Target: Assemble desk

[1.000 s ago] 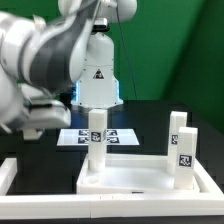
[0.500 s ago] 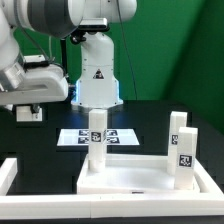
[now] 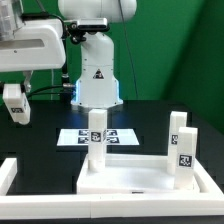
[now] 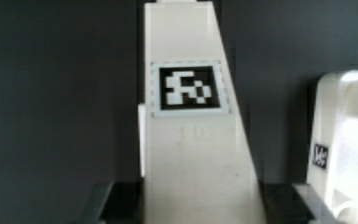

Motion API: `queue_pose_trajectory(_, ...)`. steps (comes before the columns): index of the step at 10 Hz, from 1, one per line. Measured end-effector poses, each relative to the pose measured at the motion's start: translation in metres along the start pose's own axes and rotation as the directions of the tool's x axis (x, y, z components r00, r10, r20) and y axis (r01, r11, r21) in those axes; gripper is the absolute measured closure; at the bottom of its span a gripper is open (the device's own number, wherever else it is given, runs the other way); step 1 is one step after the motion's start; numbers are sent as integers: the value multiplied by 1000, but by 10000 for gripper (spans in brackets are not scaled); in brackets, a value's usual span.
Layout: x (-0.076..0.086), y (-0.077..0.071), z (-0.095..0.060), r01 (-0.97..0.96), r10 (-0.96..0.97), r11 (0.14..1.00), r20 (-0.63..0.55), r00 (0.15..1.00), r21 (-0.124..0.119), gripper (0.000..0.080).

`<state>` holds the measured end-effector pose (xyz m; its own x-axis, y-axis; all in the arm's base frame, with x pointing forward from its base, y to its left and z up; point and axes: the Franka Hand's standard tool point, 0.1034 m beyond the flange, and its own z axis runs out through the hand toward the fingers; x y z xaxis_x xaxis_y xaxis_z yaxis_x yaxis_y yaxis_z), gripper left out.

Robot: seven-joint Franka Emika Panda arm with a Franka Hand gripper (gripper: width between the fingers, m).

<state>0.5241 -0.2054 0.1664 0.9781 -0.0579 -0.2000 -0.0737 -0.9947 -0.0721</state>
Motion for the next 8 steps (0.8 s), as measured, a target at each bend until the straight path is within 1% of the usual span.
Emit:
queue_pose_trajectory(1,2,2,-1,-2,2,1000,-41,999,-10,509)
queue_pose_trajectory(2,11,0,-6,-27,25,999,-104,994,-26,509)
queue_pose_trajectory(3,25,-17,-14,-37,31,999,-159,987,-33,509)
queue_pose_trajectory(4,40,-37,-24,-56,52,998,-211,976,-11,509)
queue_pose_trajectory(5,54,-51,-32,-95,92,995,-250,964,0,509)
queue_pose_trajectory(6,71,-66,-41,-131,123,991,-330,936,-1,509)
queue_pose_trajectory(7,86,-98,-47,-188,180,982,-419,890,21,509)
queue_pose_trajectory(8,91,-130,-51,-195,190,980,-466,864,38,509)
